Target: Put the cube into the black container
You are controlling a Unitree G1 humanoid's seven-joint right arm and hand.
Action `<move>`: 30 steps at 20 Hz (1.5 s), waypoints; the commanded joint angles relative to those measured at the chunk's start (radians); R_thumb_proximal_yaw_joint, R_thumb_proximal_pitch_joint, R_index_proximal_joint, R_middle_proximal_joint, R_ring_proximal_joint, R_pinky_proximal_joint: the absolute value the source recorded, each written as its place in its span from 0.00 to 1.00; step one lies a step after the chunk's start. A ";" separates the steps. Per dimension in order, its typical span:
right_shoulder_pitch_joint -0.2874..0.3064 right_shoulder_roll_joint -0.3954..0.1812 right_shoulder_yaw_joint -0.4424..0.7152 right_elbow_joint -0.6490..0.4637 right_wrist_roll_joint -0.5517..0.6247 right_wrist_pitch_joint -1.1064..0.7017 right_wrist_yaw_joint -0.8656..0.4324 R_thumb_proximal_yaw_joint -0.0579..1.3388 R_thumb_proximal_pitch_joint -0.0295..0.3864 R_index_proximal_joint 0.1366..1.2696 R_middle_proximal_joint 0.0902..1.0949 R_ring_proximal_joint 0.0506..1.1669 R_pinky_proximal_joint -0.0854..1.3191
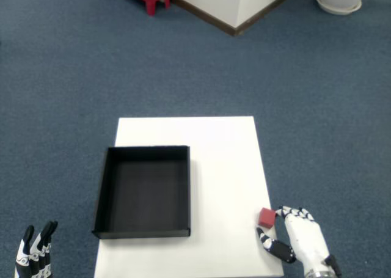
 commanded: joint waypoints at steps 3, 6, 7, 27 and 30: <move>-0.010 -0.006 0.017 0.018 -0.057 -0.033 -0.004 0.61 0.06 0.24 0.15 0.18 0.09; -0.009 -0.005 0.018 0.021 -0.060 -0.040 -0.012 0.61 0.06 0.22 0.15 0.17 0.09; -0.007 -0.004 0.018 0.024 -0.061 -0.041 -0.014 0.61 0.06 0.21 0.14 0.17 0.08; -0.012 0.025 0.019 0.043 -0.077 0.030 0.018 0.60 0.17 0.56 0.15 0.16 0.11; 0.001 0.029 0.009 0.036 -0.071 0.025 0.008 0.84 0.41 0.86 0.20 0.18 0.17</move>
